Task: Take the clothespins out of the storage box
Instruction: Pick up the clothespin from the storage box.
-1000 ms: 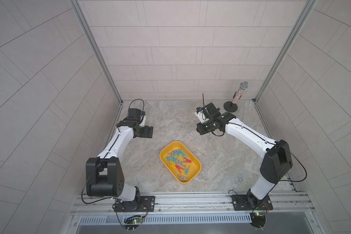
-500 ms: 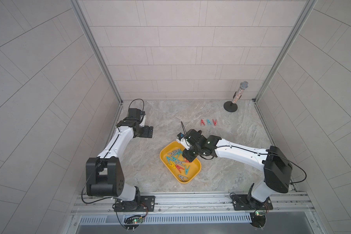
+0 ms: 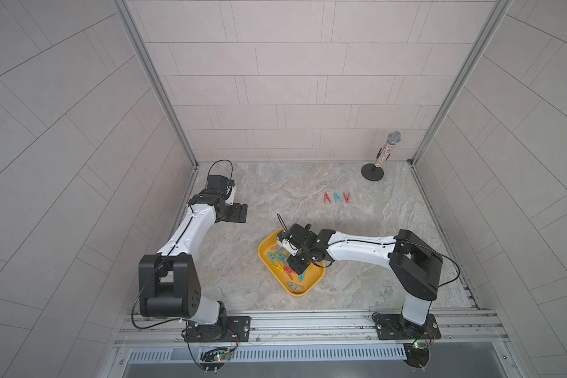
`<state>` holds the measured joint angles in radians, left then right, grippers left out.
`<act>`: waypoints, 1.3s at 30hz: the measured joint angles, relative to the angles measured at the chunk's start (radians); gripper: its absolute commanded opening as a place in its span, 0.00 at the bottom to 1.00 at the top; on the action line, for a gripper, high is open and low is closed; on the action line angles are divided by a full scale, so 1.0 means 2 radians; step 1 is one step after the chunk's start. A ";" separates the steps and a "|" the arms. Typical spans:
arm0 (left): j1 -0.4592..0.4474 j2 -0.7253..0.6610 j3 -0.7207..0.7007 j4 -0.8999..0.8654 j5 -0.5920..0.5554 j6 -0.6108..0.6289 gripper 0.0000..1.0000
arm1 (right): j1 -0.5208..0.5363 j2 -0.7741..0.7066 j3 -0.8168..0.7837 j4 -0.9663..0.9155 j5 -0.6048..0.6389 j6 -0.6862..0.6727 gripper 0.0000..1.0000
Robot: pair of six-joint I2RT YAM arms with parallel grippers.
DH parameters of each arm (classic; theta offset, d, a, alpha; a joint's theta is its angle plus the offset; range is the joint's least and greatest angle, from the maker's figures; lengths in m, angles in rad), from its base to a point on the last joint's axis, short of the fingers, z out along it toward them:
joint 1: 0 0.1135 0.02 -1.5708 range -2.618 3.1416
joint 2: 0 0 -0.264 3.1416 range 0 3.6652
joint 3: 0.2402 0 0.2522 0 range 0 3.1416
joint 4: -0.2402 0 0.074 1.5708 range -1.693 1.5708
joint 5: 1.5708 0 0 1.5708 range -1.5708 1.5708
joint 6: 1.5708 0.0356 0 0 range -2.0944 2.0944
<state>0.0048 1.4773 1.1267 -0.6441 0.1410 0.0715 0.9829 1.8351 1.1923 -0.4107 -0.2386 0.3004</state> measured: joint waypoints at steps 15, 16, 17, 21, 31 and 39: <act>0.000 0.000 0.000 0.000 0.000 0.000 1.00 | 0.002 0.025 0.002 -0.003 0.013 -0.002 0.17; 0.000 0.000 0.000 0.000 0.000 0.000 1.00 | 0.002 0.025 0.003 -0.003 0.014 -0.002 0.16; 0.000 0.000 0.000 0.000 0.000 0.000 1.00 | 0.003 0.025 0.003 -0.002 0.015 -0.002 0.14; 0.000 0.000 0.000 0.000 0.000 0.000 1.00 | 0.003 0.025 0.003 -0.003 0.020 -0.002 0.07; 0.000 0.000 0.000 0.000 0.000 0.000 1.00 | 0.012 0.021 0.003 -0.008 0.023 -0.004 0.00; 0.000 0.000 0.000 0.000 0.000 0.000 1.00 | 0.019 -0.020 0.003 -0.013 0.019 -0.004 0.00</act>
<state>0.0048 1.4773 1.1267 -0.6441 0.1410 0.0715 1.0214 1.7958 1.1984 -0.4362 -0.1997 0.2932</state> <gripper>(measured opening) 0.998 0.068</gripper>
